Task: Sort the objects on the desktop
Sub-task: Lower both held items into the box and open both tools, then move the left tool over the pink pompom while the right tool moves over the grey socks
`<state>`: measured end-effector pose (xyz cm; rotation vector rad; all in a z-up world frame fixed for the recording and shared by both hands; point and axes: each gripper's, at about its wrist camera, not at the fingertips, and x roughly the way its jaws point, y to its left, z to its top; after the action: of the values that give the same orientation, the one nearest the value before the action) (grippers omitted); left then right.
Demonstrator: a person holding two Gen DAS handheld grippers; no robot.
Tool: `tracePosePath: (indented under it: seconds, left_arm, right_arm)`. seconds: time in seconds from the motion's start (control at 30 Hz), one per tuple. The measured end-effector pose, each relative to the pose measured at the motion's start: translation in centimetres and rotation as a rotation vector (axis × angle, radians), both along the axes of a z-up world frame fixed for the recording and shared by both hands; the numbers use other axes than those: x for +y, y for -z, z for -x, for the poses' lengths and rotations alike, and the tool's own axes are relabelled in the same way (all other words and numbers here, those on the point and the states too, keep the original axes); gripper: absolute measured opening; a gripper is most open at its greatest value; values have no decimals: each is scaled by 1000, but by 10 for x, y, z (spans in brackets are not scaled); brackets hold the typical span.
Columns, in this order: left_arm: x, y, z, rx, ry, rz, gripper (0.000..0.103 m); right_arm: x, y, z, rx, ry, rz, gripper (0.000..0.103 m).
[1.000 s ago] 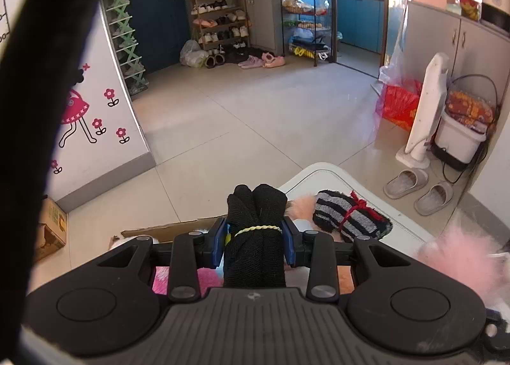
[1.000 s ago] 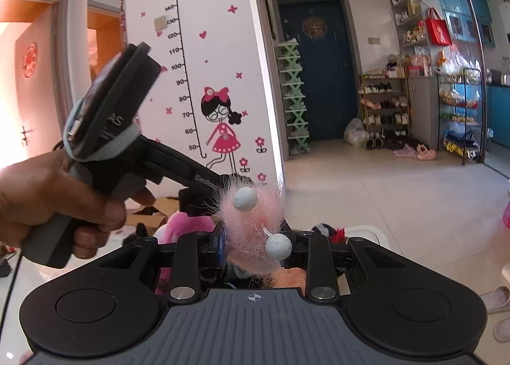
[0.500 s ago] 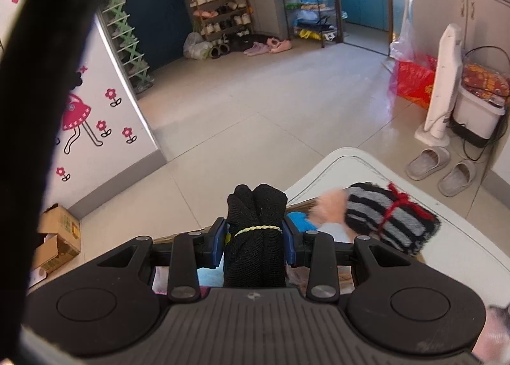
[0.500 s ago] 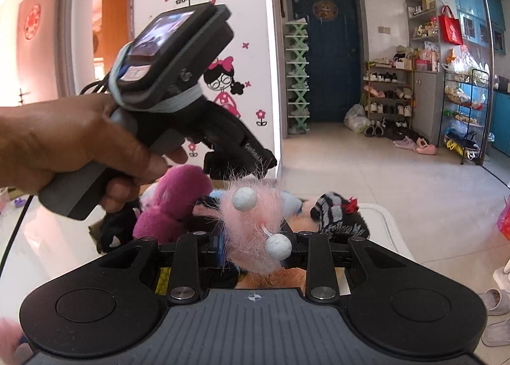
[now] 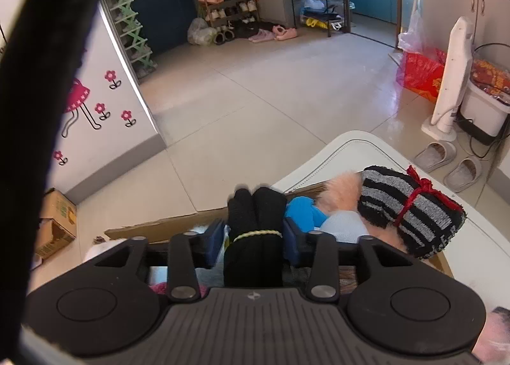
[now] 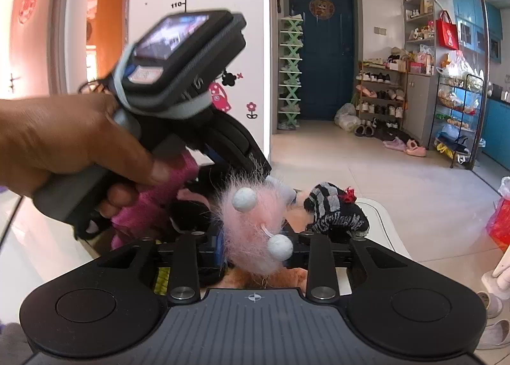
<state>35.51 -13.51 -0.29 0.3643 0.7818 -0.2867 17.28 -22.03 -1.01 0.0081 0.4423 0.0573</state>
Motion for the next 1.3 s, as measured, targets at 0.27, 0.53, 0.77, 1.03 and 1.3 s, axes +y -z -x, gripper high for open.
tracePosePath:
  seconds: [0.27, 0.53, 0.77, 1.03, 1.3]
  left_arm:
    - [10, -8, 9, -19, -7, 15, 61]
    - [10, -29, 26, -70, 37, 106, 65]
    - [16, -43, 56, -109, 54, 152, 66]
    - [75, -56, 125, -159, 9, 223, 67]
    - [152, -19, 226, -172, -176, 224, 69]
  right_arm:
    - [-1, -1, 4, -25, 16, -4, 46]
    - [-12, -17, 12, -101, 30, -36, 59]
    - [-21, -33, 27, -173, 41, -71, 62]
    - [-27, -53, 50, -250, 31, -110, 69]
    - [27, -59, 85, -237, -206, -109, 84]
